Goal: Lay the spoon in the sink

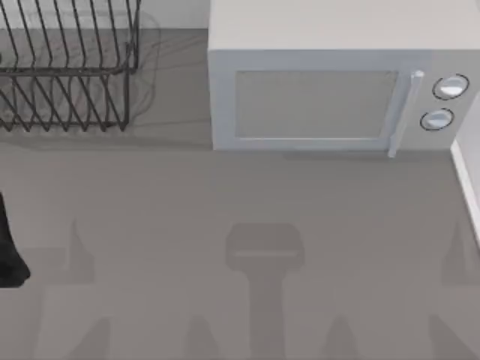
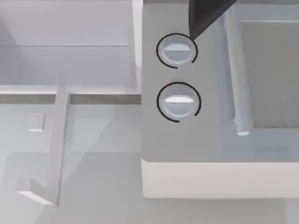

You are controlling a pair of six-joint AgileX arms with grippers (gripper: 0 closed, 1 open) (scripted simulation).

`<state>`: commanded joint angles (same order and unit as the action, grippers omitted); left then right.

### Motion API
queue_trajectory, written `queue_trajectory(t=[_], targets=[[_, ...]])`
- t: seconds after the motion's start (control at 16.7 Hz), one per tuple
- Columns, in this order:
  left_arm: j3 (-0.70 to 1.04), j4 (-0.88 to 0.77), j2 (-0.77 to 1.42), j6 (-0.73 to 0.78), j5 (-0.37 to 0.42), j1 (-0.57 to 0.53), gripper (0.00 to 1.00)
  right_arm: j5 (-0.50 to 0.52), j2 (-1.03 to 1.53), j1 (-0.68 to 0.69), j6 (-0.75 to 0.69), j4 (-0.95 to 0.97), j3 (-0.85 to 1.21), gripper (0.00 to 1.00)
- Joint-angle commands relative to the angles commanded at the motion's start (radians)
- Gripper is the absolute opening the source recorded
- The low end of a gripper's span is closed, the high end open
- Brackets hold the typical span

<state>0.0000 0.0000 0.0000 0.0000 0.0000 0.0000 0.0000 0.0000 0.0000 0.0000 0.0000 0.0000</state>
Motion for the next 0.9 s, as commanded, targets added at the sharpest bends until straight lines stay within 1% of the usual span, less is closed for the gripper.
queue_trajectory(t=[0.12,0.24,0.42,0.54,0.66,0.9], targets=[[0.0,0.0,0.0,0.0,0.0,0.0,1.0,0.0,0.0,0.0,0.0,0.0,0.0,1.0],[0.0,0.0,0.0,0.0,0.0,0.0,1.0,0.001,0.024,-0.006,-0.03,-0.018,0.018,1.0],[0.0,0.0,0.0,0.0,0.0,0.0,1.0,0.001,0.12,-0.027,-0.155,-0.087,0.087,1.0],[0.0,0.0,0.0,0.0,0.0,0.0,1.0,0.0,0.217,-0.046,-0.29,-0.158,0.151,1.0],[0.0,0.0,0.0,0.0,0.0,0.0,1.0,-0.002,0.334,-0.068,-0.468,-0.246,0.225,1.0],[0.0,0.0,0.0,0.0,0.0,0.0,1.0,-0.004,0.612,-0.12,-0.918,-0.454,0.384,1.0]])
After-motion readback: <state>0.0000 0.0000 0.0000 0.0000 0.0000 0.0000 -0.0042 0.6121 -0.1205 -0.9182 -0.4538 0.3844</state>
